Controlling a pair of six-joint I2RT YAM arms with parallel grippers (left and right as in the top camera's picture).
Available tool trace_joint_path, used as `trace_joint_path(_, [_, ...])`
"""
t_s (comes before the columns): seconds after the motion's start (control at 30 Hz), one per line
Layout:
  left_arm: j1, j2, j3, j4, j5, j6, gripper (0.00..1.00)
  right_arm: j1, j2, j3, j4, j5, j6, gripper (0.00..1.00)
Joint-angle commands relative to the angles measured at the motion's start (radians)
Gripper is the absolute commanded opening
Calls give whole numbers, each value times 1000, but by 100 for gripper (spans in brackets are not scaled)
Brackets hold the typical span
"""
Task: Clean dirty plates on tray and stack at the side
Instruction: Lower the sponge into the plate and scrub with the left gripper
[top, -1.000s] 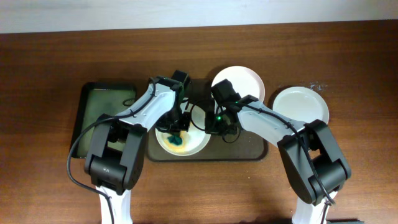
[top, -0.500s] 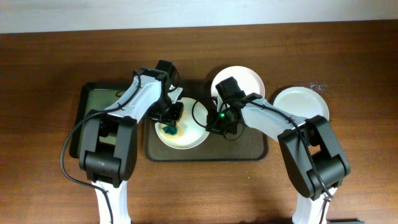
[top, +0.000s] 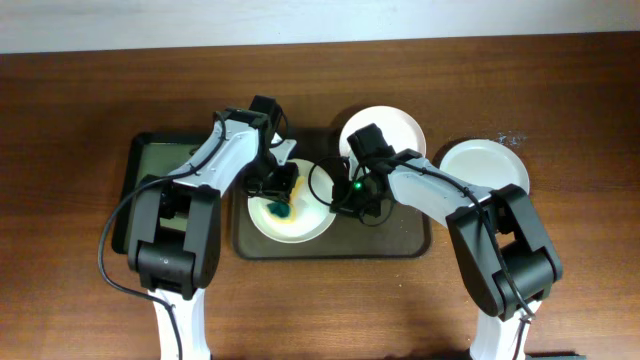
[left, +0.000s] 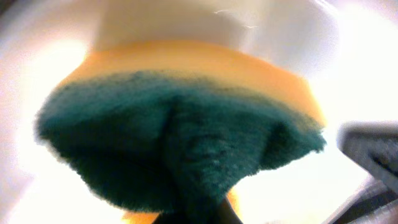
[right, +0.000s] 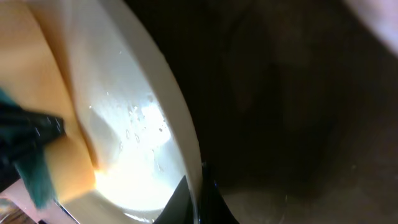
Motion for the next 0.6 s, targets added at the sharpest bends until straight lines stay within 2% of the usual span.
trace_joint_path(0.0, [-16,21,0,51,180,142,0,19,62,-37,-14,17,-39,4])
trace_joint_path(0.1, [-16,21,0,201,176,89,0,19,62,-37,-13,18,-39,4])
trace_joint_path(0.17, [-16,21,0,291,68,-28,0,19,62,-37,-13,18,-39,4])
trace_joint_path(0.27, [-16,21,0,226,-281,-232,0,19,63,-37,-13,21,-39,4])
trace_joint_path(0.3, [-16,21,0,192,-349,-261,0,19,62,-37,-13,21,-39,4])
trace_joint_path(0.37, [-16,21,-1,123,-389,-264,0,19,62,-37,-12,21,-39,4])
trace_joint_path(0.43, [-16,21,-1,19,-349,-258,0,19,62,-37,-11,21,-39,4])
trace_joint_path(0.47, [-16,21,-1,-2,-291,-202,0,19,62,-37,-12,21,-39,4])
trace_joint_path(0.57, [-16,21,-1,-13,80,116,0,19,62,-37,-12,21,-39,4])
